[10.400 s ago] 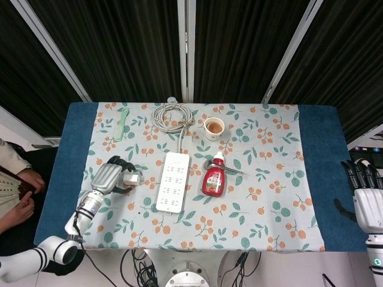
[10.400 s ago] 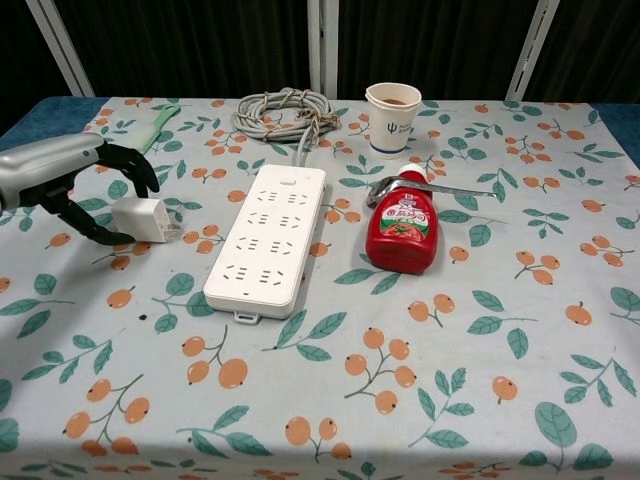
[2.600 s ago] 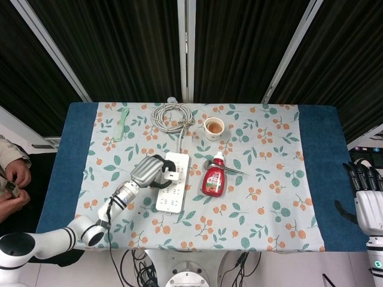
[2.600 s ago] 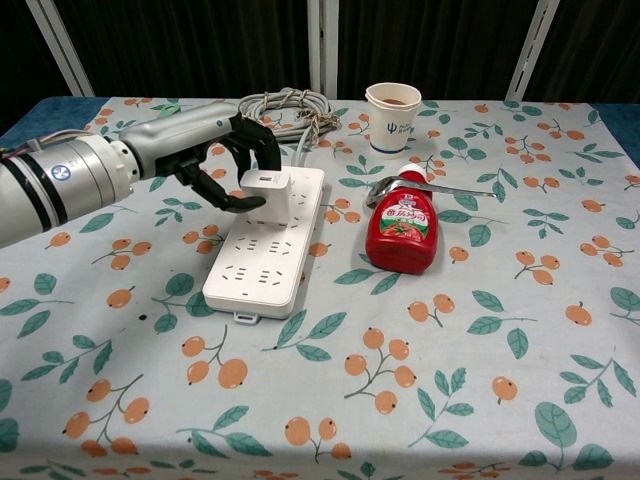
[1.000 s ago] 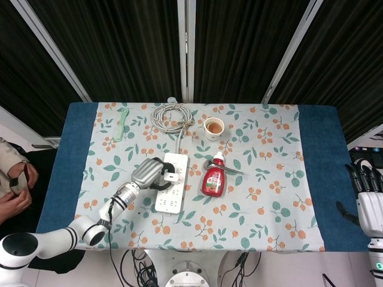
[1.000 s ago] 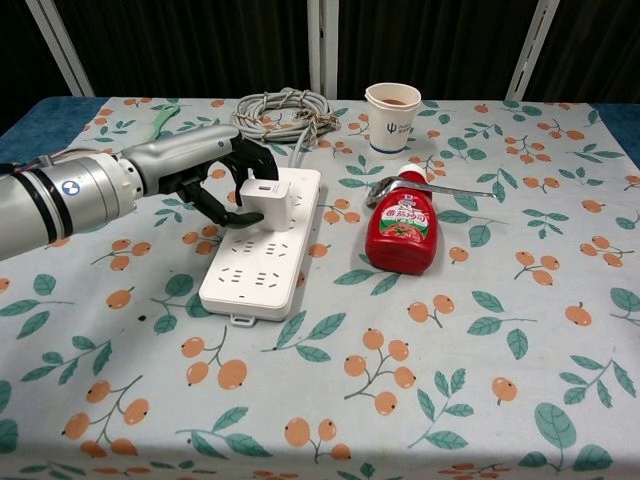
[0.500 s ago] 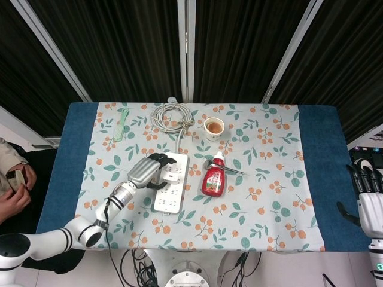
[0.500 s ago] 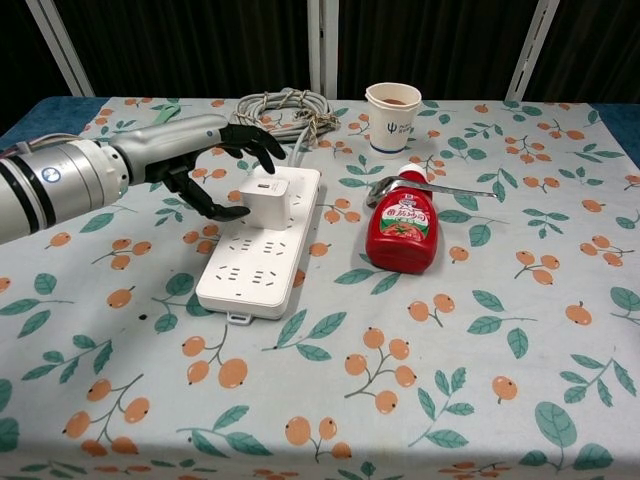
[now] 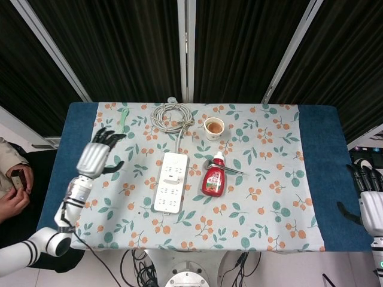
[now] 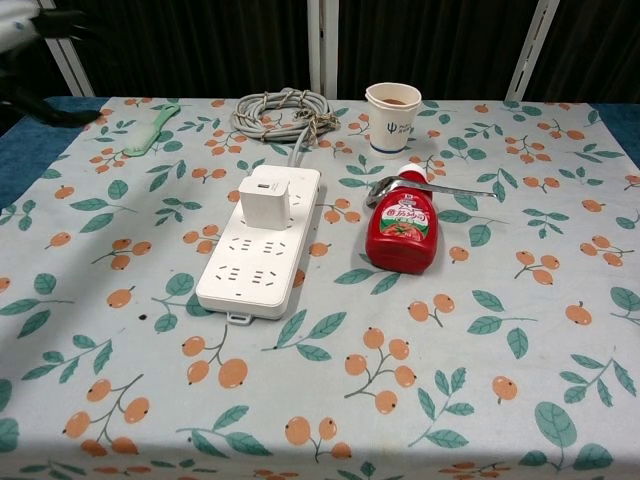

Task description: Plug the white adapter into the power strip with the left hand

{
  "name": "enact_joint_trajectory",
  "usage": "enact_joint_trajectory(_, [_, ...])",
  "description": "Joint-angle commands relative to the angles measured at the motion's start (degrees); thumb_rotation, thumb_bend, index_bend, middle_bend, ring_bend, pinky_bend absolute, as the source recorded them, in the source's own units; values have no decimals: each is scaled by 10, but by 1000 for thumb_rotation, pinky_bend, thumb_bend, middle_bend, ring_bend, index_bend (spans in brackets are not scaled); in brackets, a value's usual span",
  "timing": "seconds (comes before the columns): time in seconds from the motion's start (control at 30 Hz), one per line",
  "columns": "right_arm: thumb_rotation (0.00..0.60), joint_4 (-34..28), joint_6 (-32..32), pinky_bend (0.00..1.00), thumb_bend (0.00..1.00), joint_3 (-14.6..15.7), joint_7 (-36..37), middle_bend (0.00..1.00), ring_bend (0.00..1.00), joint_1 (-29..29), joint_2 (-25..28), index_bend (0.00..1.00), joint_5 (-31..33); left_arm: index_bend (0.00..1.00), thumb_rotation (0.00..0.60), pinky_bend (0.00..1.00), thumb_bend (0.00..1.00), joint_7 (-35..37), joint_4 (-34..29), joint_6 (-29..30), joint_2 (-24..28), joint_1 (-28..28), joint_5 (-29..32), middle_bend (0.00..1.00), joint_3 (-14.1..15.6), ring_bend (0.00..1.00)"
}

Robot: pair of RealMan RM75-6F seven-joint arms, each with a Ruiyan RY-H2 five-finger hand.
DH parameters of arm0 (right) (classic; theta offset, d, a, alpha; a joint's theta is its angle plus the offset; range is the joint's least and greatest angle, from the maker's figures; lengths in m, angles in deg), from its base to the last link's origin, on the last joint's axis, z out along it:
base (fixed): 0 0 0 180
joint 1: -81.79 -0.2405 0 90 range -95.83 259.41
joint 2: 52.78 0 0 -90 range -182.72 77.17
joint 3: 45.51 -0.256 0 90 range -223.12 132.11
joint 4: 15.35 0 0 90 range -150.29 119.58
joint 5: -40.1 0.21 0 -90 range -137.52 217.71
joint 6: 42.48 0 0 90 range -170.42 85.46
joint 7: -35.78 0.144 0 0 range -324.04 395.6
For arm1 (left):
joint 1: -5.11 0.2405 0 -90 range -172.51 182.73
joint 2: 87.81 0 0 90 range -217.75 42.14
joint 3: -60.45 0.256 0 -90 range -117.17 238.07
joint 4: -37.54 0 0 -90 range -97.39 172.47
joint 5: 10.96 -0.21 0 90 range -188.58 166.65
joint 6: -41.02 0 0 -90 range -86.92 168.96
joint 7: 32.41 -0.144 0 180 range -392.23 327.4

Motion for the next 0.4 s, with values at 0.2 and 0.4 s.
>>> enact_joint_trajectory(0.2, [600, 34, -6, 0, 175, -5, 42, 69, 0, -10, -9, 0, -6, 175, 600, 1, 261, -81, -87, 113, 114, 137, 31, 190, 34, 60])
enact_joint_trajectory(0.4, [600, 32, 13, 0, 175, 6, 32, 68, 0, 0, -22, 0, -21, 175, 600, 0, 261, -94, -150, 154, 154, 197, 7, 189, 72, 60])
